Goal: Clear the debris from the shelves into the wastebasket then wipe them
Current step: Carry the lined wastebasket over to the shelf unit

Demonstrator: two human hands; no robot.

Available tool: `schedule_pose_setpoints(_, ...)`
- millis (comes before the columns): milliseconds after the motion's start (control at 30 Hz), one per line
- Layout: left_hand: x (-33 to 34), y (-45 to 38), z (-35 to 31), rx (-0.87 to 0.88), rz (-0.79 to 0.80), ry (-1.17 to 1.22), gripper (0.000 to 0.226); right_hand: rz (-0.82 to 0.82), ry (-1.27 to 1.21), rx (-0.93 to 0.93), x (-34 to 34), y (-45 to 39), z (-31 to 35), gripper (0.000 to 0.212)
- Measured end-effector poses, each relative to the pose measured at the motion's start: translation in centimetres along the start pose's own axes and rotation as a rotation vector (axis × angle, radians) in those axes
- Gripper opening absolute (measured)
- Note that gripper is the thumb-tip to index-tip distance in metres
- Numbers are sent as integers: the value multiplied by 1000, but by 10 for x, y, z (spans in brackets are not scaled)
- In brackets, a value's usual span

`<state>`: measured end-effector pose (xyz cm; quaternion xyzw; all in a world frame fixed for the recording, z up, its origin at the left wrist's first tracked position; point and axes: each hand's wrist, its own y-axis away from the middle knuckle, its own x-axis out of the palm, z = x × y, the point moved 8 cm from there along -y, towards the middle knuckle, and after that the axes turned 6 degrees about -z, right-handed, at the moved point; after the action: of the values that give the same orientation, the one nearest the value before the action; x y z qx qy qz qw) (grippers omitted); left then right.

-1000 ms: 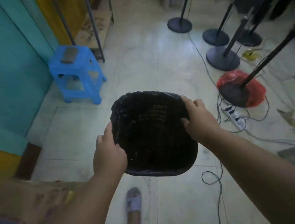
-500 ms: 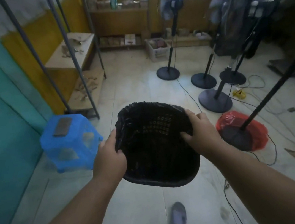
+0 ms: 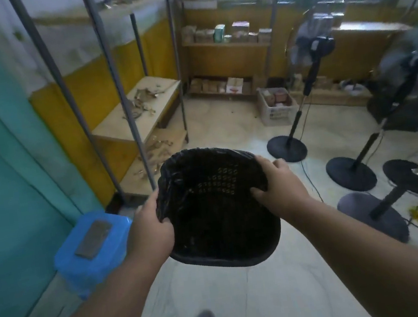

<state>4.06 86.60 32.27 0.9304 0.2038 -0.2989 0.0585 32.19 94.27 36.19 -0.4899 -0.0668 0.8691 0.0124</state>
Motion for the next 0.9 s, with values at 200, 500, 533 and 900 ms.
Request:
schedule_pose_setpoints(200,65,-156,-45,15,-9,0,66,-8,56,-28,13,-175,-16,81)
schedule_pose_setpoints(500,177,-349,-154,37,22,-28,66,-61,100,2,-31,-399,-77,84)
schedule_pose_setpoints(533,191,-367,-160,36,2,-22,65,-50,104,-16,-28,-425,-85,84)
schedule_pose_setpoints(900,226,-510,-219,-198,-357,-59,69,215,-5,-342,8,-695,-58,83)
